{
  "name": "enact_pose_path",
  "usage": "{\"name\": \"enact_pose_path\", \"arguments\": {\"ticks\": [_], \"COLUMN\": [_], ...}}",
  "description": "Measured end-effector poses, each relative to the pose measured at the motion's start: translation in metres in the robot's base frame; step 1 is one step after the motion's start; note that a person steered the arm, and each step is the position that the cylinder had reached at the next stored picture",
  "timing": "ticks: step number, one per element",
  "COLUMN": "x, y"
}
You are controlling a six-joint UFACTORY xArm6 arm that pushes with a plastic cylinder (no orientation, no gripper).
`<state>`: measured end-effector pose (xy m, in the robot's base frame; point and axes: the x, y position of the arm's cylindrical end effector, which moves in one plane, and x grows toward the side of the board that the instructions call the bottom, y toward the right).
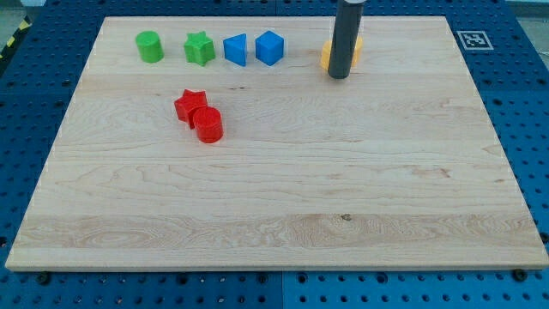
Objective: Move the yellow heart along with yellow hexagon towards the blue cube
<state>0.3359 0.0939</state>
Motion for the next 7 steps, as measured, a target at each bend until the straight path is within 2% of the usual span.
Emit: {"name": "enact_pose_path", "arguments": {"ticks": [1, 4, 5, 6, 7], "x": [0.008, -0.024, -0.010, -0.003, -0.022], "y": [-0.002, -0.009, 0.006, 0.051, 0.092]}}
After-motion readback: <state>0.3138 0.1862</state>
